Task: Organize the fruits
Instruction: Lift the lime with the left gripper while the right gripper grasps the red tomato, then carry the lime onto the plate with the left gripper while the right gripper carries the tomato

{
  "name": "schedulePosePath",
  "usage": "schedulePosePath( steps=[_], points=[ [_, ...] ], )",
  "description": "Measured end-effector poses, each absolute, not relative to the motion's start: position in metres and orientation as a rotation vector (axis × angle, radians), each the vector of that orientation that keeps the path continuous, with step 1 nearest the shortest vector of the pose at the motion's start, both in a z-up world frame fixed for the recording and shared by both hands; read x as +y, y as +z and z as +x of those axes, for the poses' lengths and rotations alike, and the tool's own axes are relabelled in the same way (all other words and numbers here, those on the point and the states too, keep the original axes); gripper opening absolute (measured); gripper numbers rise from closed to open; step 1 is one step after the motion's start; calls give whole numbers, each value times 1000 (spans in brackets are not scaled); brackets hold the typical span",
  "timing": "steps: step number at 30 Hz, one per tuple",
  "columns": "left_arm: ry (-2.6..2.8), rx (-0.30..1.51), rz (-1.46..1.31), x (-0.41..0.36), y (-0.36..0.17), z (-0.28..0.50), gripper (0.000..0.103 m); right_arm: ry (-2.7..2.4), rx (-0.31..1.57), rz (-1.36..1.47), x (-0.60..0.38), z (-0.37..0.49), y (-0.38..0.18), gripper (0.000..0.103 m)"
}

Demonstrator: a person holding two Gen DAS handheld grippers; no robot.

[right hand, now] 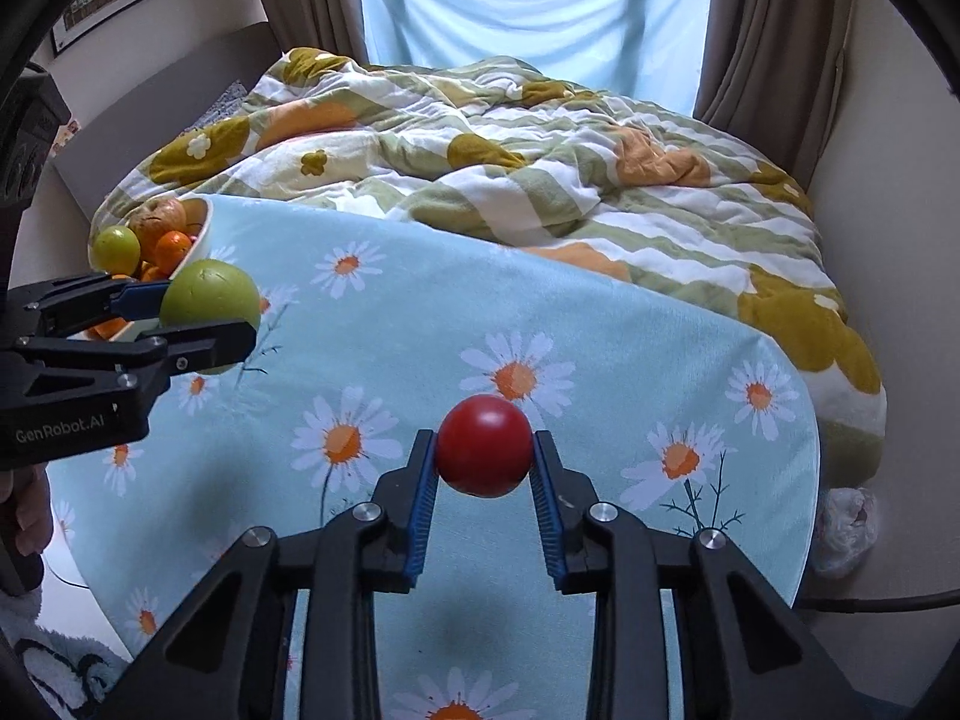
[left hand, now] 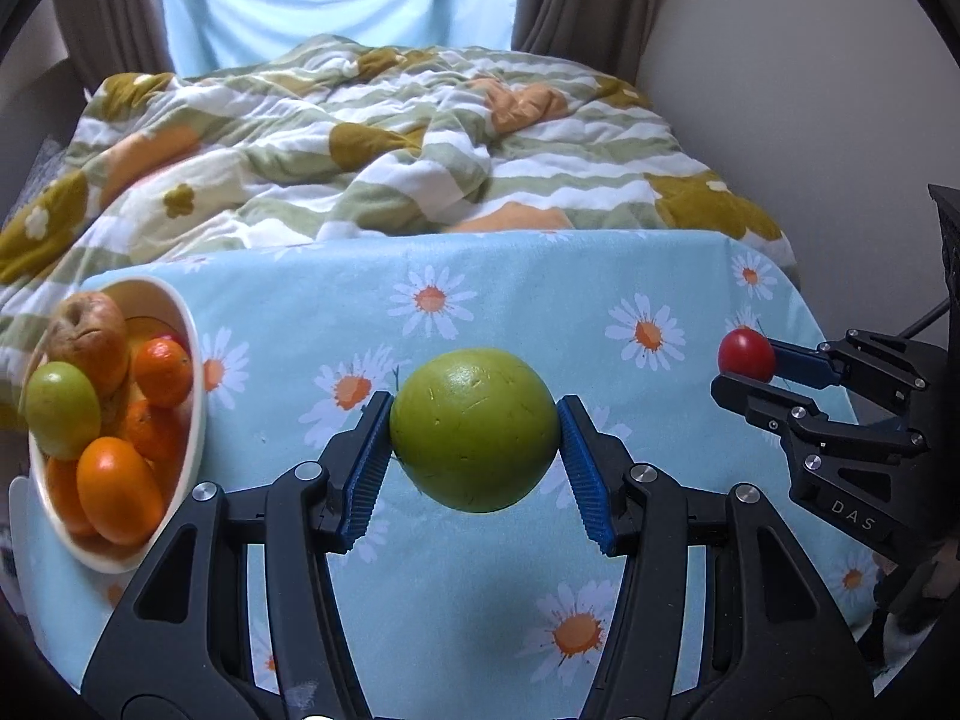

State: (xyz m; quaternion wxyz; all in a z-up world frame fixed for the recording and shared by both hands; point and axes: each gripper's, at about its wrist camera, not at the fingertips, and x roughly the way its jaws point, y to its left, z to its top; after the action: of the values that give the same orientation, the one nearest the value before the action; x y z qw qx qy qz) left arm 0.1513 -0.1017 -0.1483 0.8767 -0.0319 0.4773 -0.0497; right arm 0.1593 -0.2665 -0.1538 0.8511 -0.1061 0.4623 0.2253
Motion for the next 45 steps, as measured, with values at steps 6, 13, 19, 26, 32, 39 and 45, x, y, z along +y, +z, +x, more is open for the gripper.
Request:
schedulePosePath(
  steps=[6, 13, 19, 26, 32, 39, 45],
  points=[
    [-62, 950, -105, -76, -122, 134, 61, 535, 944, -263, -238, 154, -133, 28],
    [-28, 909, -124, -29, -96, 117, 61, 583, 922, -268, -196, 143, -114, 28],
    [-2, 891, -131, 20, -84, 103, 61, 613, 908, -253, -150, 134, -101, 28],
    [24, 895, -137, 80, -83, 91, 61, 614, 900, -245, -100, 126, -97, 28],
    [14, 918, -138, 125, -93, 89, 61, 593, 921, -209, -70, 123, -102, 28],
    [-18, 942, -121, 164, -113, 100, 61, 535, 946, -175, -42, 121, -110, 28],
    [-46, 961, -109, 189, -131, 117, 61, 483, 966, -154, -30, 126, -121, 28]
  ],
)
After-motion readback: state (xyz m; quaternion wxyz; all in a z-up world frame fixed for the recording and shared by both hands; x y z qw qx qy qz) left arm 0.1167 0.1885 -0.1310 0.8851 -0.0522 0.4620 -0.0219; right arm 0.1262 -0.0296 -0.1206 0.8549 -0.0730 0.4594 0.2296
